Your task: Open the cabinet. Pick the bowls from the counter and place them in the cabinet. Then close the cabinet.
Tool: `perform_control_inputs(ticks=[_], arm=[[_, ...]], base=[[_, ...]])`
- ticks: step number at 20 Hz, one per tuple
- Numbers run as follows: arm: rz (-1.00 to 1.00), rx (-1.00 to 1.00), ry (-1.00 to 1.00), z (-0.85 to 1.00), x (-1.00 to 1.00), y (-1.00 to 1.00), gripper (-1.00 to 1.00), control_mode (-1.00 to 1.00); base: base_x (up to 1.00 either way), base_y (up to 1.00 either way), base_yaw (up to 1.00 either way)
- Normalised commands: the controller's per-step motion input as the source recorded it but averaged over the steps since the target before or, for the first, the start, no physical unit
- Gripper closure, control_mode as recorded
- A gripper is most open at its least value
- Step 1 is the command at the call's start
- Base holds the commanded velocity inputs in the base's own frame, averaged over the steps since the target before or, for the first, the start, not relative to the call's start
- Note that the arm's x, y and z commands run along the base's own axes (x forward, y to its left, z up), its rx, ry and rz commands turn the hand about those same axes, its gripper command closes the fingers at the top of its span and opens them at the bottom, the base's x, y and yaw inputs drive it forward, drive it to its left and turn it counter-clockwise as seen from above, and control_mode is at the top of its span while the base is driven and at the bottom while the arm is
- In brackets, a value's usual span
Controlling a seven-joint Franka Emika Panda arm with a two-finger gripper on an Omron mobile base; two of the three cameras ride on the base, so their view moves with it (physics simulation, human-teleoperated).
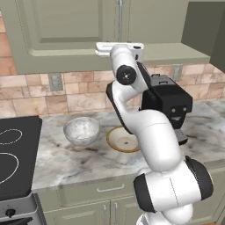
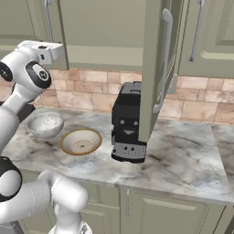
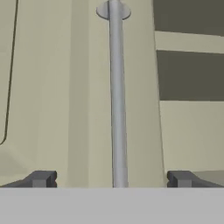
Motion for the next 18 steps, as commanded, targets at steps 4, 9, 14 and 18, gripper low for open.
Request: perform_control_inputs(ticks=[4, 9, 14, 18], arm=[[0.00, 0.00, 0.05, 0.00, 0.65, 0.00, -1.00, -1.00], [0.00, 0.00, 0.04, 0.00, 0.70, 0.00, 1.00, -1.00], [0.00, 0.00, 0.02, 0.00, 0.29, 0.00, 1.00, -1.00], [0.00, 0.00, 0.00, 0.00, 0.00, 0.00, 1.00, -1.00]], base=[[0.00, 0.00, 0.00], [0.00, 0.00, 0.00], [0.00, 0.00, 0.00], [0.00, 0.00, 0.00]])
